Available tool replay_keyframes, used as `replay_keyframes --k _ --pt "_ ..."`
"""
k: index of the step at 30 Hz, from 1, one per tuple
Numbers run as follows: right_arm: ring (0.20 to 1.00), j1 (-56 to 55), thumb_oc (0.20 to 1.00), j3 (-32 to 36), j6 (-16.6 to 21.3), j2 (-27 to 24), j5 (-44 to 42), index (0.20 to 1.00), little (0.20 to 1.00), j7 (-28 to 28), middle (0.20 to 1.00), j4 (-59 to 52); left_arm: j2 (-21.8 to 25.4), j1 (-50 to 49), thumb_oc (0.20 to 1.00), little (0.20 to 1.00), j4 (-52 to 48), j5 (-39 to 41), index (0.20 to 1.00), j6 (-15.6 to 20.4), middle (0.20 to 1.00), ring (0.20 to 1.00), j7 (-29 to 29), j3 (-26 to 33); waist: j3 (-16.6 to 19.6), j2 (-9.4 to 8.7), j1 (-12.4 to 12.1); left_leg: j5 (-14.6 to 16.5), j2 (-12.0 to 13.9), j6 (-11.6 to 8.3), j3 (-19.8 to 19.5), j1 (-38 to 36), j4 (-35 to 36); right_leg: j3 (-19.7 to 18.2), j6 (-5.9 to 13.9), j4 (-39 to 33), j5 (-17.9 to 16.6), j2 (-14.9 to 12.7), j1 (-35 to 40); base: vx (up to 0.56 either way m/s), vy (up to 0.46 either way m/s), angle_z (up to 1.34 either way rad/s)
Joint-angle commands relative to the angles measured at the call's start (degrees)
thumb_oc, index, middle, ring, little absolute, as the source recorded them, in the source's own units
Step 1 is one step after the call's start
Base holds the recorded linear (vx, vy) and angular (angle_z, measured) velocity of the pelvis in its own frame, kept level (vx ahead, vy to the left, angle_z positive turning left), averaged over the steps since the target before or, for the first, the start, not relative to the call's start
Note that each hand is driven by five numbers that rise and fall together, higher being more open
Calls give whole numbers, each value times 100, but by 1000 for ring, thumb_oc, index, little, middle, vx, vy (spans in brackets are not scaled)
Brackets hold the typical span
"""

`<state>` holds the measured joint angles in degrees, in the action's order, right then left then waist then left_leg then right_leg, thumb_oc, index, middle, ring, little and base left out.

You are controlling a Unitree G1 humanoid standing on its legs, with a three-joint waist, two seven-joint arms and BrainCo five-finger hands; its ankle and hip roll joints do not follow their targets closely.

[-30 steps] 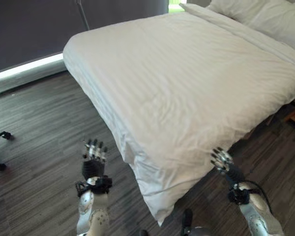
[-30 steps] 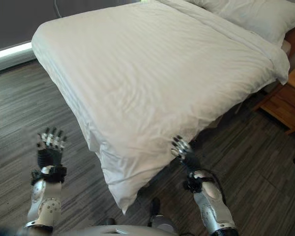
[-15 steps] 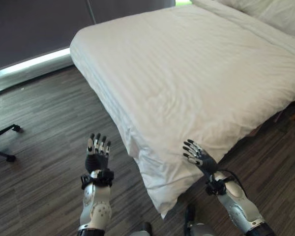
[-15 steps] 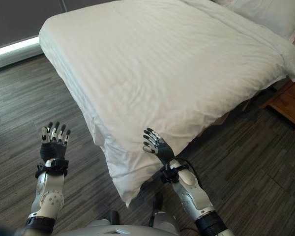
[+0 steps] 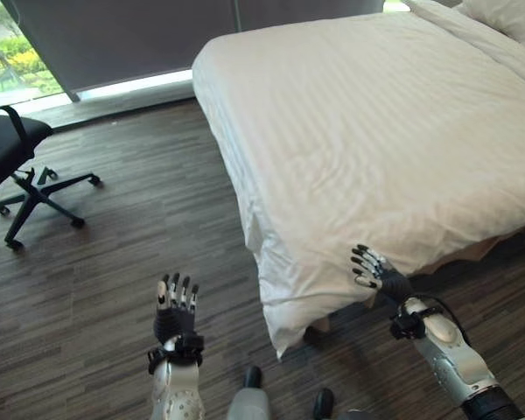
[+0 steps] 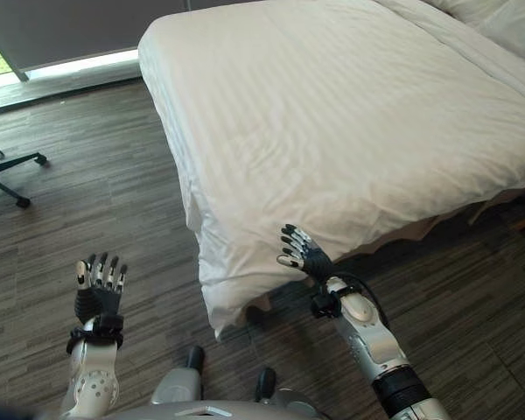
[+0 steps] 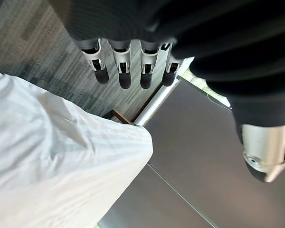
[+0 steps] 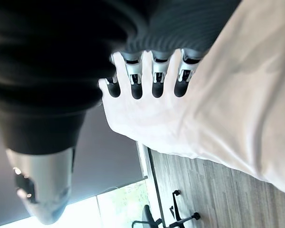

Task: Making the bed.

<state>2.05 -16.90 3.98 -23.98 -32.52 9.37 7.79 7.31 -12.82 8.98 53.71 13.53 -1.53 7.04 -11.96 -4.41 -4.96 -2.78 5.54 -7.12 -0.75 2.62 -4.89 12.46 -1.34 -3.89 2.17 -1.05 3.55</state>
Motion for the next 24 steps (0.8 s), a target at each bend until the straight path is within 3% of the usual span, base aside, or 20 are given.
replay_keyframes --k 1,2,3,4,9,10,15,20,24 --pt "1000 231 1000 -21 261 75 -106 1000 1000 137 1000 -34 341 206 1000 1000 -533 -120 1000 168 1000 1000 -259 -144 413 106 -42 -282 -220 241 -116 160 599 145 520 102 231 -191 351 25 52 34" --pt "796 232 796 -22 263 75 -106 796 796 138 796 -30 340 204 1000 1000 -536 -122 1000 167 1000 1000 -257 -145 411 106 -34 -291 -222 240 -125 152 613 155 520 101 233 -191 357 38 100 42" --pt "398 278 398 -45 266 83 -17 398 398 82 398 12 383 206 1000 1000 -589 -139 1000 152 1000 1000 -267 -212 415 130 -60 -314 -256 223 -186 130 706 266 535 83 230 -221 370 24 71 29" --pt "200 363 200 -101 273 97 22 200 200 61 200 20 428 195 1000 1000 -663 -169 1000 141 1000 1000 -268 -261 408 128 -93 -307 -285 237 -240 129 734 301 546 61 217 -247 381 24 71 34" --pt "200 813 200 -362 354 181 158 200 200 -40 200 82 629 210 1000 1000 -821 -228 1000 123 1000 1000 -269 -370 217 80 -305 -300 -365 302 -347 285 719 348 578 132 202 -332 229 -56 57 22" --pt "200 1195 200 -531 408 277 171 200 200 -153 200 221 748 336 1000 1000 -753 -225 1000 168 1000 1000 -184 -428 -18 71 -453 -336 -420 318 -431 515 685 399 583 258 180 -383 -15 -188 25 7" --pt "200 2194 200 -837 491 596 168 200 200 -518 200 765 930 658 1000 1000 -681 -164 1000 275 1000 1000 23 -626 -465 183 -762 -484 -482 325 -639 1109 630 552 623 461 79 -478 -617 -134 29 23" --pt "200 2854 200 -894 490 877 -4 200 200 -835 200 1647 1050 707 1000 1000 -750 -202 1000 248 1000 1000 55 -817 -659 241 -973 -538 -527 344 -722 1395 638 622 654 519 53 -530 -876 -29 36 14" --pt "200 3099 200 -946 448 805 38 200 200 -891 200 1923 1091 756 1000 1000 -750 -178 1000 264 1000 1000 67 -856 -777 243 -1061 -548 -544 335 -753 1527 636 622 666 537 69 -543 -1001 -8 -1 2"
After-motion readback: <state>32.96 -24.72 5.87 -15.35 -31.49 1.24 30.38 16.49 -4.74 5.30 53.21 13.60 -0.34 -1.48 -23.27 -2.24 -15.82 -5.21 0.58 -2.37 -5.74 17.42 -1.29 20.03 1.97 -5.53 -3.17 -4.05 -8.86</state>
